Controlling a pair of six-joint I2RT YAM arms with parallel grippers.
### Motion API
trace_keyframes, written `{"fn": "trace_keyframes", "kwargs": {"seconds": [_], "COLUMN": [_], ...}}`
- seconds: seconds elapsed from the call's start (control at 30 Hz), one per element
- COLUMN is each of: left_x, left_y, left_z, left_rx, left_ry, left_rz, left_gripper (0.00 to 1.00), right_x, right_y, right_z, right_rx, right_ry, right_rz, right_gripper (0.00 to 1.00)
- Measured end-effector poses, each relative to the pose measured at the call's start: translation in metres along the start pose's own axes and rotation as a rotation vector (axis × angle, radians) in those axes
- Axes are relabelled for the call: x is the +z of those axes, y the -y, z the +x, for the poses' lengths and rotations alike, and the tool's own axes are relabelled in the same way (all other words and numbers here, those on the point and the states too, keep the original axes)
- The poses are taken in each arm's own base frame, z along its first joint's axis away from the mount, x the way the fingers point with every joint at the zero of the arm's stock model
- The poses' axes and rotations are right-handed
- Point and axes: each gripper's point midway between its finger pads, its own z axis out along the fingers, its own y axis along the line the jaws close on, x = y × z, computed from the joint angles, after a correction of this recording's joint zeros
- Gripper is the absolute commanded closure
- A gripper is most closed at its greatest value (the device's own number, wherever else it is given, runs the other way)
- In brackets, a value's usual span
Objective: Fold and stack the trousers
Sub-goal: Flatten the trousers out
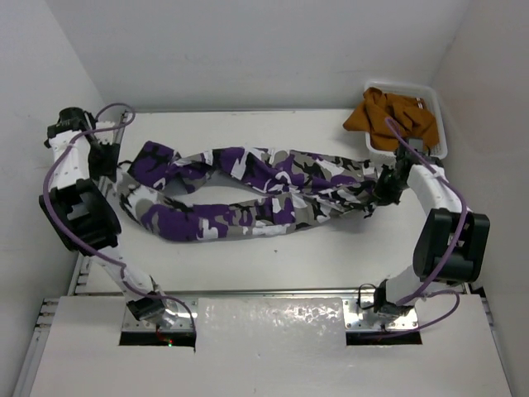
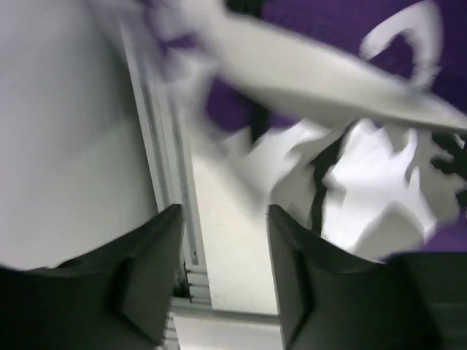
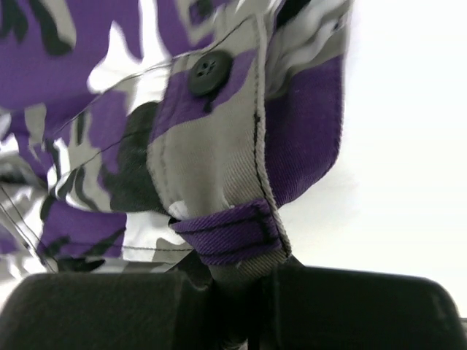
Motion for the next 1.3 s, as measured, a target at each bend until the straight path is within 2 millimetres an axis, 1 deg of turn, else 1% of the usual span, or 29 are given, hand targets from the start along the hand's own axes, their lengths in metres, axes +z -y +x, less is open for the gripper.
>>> {"fn": "trace_keyframes", "kwargs": {"seconds": [0.03, 0.07, 0.1, 0.17, 0.23, 0.4, 0.47, 0.5, 0.57, 0.6, 0.63, 0.67, 0.77, 0.8, 0.87, 0.9, 0.93, 1.03, 1.13, 1.17, 1.3], "left_x": [0.009, 0.015, 0.021, 0.022, 0.019, 0.025, 0.034, 0.039, 0.054, 0.060, 0.065, 0.068, 0.076, 0.076, 0.074, 0.074, 0.074, 0.082, 0.090, 0.092, 0.100], "left_y": [-0.002, -0.006, -0.012, -0.022, -0.034, -0.049, -0.055, -0.058, -0.062, -0.062, -0.061, -0.059, -0.053, -0.049, -0.039, -0.032, -0.027, -0.013, -0.002, -0.001, 0.001], "left_z": [0.007, 0.013, 0.023, 0.031, 0.036, 0.035, 0.035, 0.036, 0.045, 0.053, 0.064, 0.074, 0.106, 0.116, 0.131, 0.135, 0.136, 0.131, 0.126, 0.123, 0.110], "left_rx": [-0.021, -0.038, -0.058, -0.087, -0.114, -0.171, -0.201, -0.218, -0.252, -0.268, -0.286, -0.302, -0.340, -0.349, -0.363, -0.368, -0.370, -0.364, -0.348, -0.347, -0.345], "left_ry": [-0.032, -0.056, -0.088, -0.105, -0.103, -0.078, -0.072, -0.074, -0.089, -0.104, -0.125, -0.148, -0.207, -0.225, -0.243, -0.243, -0.239, -0.216, -0.201, -0.193, -0.153], "left_rz": [0.010, 0.014, 0.016, 0.004, -0.025, -0.056, -0.064, -0.066, -0.066, -0.062, -0.056, -0.047, -0.028, -0.020, 0.006, 0.028, 0.048, 0.088, 0.105, 0.106, 0.106], "left_gripper": [0.42, 0.39, 0.38, 0.37, 0.37, 0.41, 0.50, 0.63, 0.76, 0.85, 0.88, 0.89, 0.90, 0.88, 0.84, 0.79, 0.76, 0.68, 0.65, 0.63, 0.62], "right_x": [-0.001, -0.003, -0.004, -0.006, -0.008, -0.006, -0.007, -0.007, -0.008, -0.008, -0.007, -0.007, -0.007, -0.007, -0.007, -0.007, -0.007, -0.006, -0.005, -0.005, -0.002], "right_y": [0.003, 0.008, 0.013, 0.020, 0.025, 0.029, 0.029, 0.028, 0.028, 0.028, 0.028, 0.028, 0.026, 0.026, 0.026, 0.026, 0.025, 0.026, 0.026, 0.027, 0.029], "right_z": [-0.007, -0.013, -0.017, -0.025, -0.033, -0.058, -0.064, -0.065, -0.065, -0.065, -0.065, -0.065, -0.066, -0.066, -0.066, -0.066, -0.066, -0.066, -0.065, -0.065, -0.063], "right_rx": [-0.001, -0.001, 0.002, -0.003, -0.016, -0.048, -0.057, -0.059, -0.062, -0.061, -0.061, -0.061, -0.061, -0.061, -0.061, -0.060, -0.060, -0.060, -0.058, -0.057, -0.055], "right_ry": [0.014, 0.026, 0.035, 0.045, 0.040, 0.039, 0.047, 0.049, 0.048, 0.047, 0.047, 0.047, 0.049, 0.049, 0.050, 0.050, 0.050, 0.050, 0.048, 0.048, 0.046], "right_rz": [0.011, 0.022, 0.034, 0.058, 0.084, 0.114, 0.113, 0.111, 0.107, 0.106, 0.106, 0.104, 0.098, 0.097, 0.094, 0.093, 0.091, 0.090, 0.090, 0.090, 0.091], "right_gripper": [1.00, 1.00, 1.00, 1.00, 1.00, 1.00, 1.00, 1.00, 1.00, 1.00, 1.00, 1.00, 1.00, 1.00, 1.00, 1.00, 1.00, 1.00, 1.00, 1.00, 1.00]}}
